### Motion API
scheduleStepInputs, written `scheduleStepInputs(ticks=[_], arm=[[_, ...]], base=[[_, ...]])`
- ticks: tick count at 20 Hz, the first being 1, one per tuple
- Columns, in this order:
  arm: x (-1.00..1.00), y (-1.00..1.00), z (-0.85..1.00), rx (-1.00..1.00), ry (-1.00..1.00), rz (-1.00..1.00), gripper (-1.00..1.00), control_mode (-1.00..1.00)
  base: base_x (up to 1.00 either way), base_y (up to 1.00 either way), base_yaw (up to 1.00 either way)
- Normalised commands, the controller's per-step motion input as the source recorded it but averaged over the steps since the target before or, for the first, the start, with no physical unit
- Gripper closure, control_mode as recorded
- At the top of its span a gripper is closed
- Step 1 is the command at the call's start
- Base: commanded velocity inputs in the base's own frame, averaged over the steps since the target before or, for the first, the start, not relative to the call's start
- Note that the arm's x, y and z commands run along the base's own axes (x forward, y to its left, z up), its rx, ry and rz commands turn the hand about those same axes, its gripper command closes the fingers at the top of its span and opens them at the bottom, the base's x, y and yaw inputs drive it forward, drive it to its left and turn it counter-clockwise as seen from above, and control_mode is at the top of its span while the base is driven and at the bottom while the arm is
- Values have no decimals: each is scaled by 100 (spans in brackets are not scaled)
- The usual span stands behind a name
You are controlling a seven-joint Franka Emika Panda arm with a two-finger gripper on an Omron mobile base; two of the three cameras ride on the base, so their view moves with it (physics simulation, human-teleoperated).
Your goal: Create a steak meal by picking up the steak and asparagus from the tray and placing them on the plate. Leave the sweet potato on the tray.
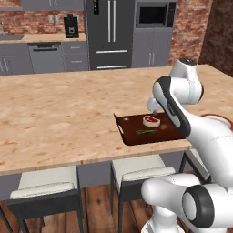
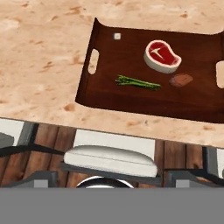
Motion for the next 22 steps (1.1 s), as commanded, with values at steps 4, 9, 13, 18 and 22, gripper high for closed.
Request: scheduleStepInputs(ticks=[4,9,13,18,22], arm=[[3,-50,-26,4,0,13,-100,-100],[1,-41,-12,4,-2,11,-100,-100],[21,-10,0,3,0,4,-100,-100],[10,-24,-1,1,0,7,-100,-100],[20,-34,-10,1,1,14,-100,-100]], base=[[0,0,0],[0,0,0],[0,0,0],[0,0,0],[0,0,0]])
